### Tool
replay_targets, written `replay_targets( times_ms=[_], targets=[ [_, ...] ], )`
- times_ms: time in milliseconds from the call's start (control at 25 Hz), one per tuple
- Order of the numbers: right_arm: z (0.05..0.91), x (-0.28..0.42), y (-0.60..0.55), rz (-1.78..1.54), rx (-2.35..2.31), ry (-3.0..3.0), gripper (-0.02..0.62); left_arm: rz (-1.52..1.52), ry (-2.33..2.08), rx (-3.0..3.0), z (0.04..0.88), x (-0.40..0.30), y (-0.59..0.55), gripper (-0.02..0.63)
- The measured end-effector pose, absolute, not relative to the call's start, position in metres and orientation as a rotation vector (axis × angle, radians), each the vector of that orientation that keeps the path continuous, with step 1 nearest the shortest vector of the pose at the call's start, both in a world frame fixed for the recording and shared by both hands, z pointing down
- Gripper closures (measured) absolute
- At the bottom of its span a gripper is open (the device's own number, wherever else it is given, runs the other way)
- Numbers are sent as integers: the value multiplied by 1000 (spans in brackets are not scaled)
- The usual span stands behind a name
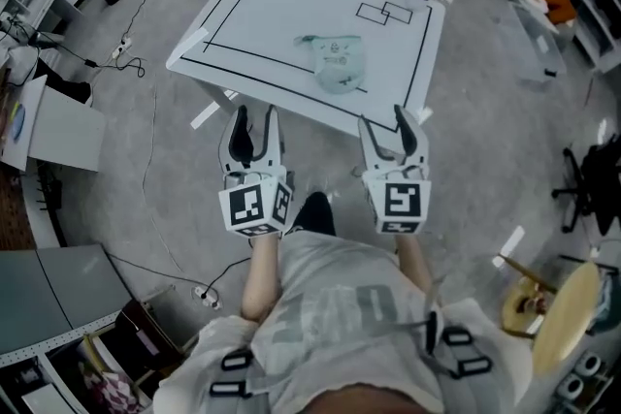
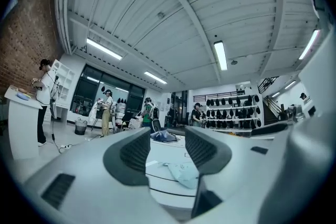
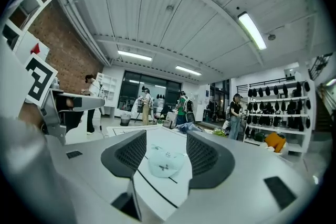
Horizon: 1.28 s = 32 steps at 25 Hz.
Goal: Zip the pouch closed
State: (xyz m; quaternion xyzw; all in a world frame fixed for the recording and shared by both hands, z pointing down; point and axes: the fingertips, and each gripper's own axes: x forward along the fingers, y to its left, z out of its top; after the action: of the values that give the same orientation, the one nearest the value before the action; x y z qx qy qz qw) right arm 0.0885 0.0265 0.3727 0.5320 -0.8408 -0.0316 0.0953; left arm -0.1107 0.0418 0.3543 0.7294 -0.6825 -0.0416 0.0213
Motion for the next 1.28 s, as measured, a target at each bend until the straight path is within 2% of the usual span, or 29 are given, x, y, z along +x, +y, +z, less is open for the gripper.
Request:
replay_targets(
  times_ms=[560,880,1280],
  targets=[
    [362,7,-139,-61,1642,-2371,380,-139,-1991,2327,340,-181,-140,419],
    [379,2,-181,51,1642,-2318,380,-80,-1960,2313,355,-187,-188,419],
    [395,-32,-219,1,1500,-2369,380,-54,-2035,2247,364,-197,-206,419]
  ],
)
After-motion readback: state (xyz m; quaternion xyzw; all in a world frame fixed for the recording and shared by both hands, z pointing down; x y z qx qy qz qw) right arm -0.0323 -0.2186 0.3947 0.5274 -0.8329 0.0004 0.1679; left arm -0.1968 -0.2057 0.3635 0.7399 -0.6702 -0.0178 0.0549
